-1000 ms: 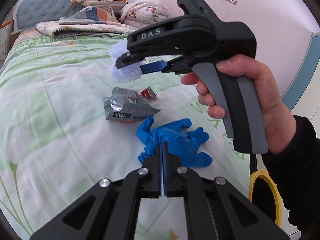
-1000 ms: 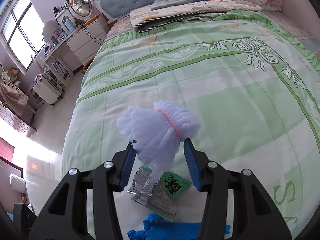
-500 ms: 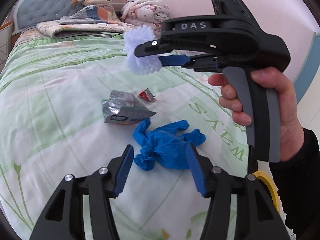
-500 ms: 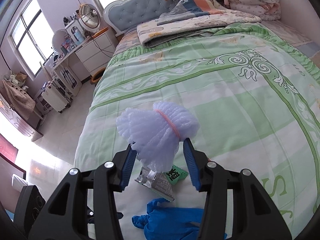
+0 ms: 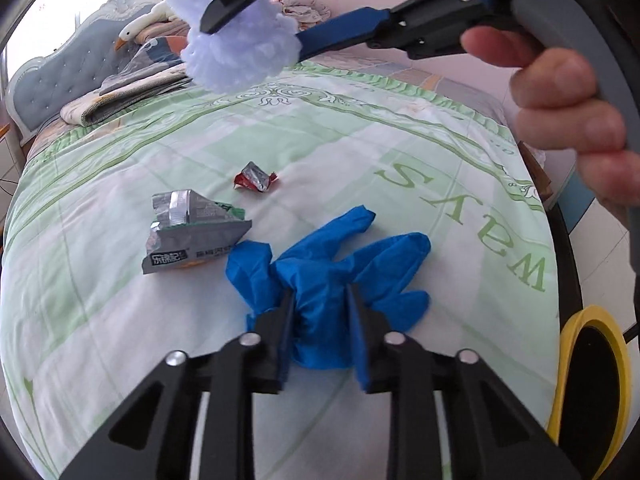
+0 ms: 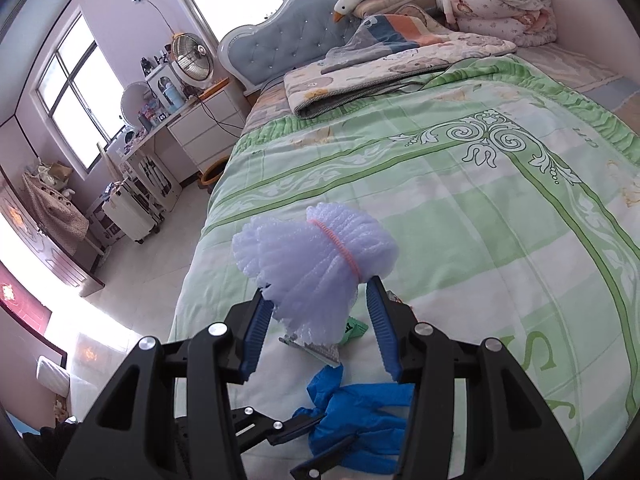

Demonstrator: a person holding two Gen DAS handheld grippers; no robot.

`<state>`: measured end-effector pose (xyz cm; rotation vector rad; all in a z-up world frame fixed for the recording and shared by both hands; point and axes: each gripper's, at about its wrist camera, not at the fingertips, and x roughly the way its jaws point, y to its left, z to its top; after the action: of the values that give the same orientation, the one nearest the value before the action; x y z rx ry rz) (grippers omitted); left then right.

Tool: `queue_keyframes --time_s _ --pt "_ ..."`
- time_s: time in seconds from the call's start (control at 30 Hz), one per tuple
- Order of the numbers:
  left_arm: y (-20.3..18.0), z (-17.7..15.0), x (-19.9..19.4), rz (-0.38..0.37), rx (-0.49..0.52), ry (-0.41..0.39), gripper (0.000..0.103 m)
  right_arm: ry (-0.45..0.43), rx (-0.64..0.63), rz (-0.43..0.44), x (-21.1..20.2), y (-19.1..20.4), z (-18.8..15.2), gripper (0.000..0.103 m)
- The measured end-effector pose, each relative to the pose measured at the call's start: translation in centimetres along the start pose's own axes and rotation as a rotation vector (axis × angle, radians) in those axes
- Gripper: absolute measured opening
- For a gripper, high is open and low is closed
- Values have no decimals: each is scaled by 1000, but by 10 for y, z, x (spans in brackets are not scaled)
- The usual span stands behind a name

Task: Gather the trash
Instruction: 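Carry the blue gloves and white mesh puff over the yellow-rimmed bin with both tools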

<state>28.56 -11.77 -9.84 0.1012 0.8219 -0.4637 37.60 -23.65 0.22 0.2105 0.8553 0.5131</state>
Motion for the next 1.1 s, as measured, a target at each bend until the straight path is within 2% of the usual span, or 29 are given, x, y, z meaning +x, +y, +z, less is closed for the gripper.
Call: queue_keyframes --time_s 0.17,0.43,0.63,0.83,1.1 --pt "6 -2 -13 -48 -34 -26 14 -30 10 7 -29 -4 -13 46" --pt "17 -10 -67 -92 -65 -86 14 -65 48 -11 -79 -7 -49 46" --pt "20 -24 -101 -100 -75 -89 14 -91 49 -95 -120 -2 -98 47" --pt "0 -33 -129 -144 -45 -104 14 -136 95 -125 -170 0 -147 47" --pt "-57 -33 -147 -234 40 -117 14 -222 139 -175 -244 4 -203 50"
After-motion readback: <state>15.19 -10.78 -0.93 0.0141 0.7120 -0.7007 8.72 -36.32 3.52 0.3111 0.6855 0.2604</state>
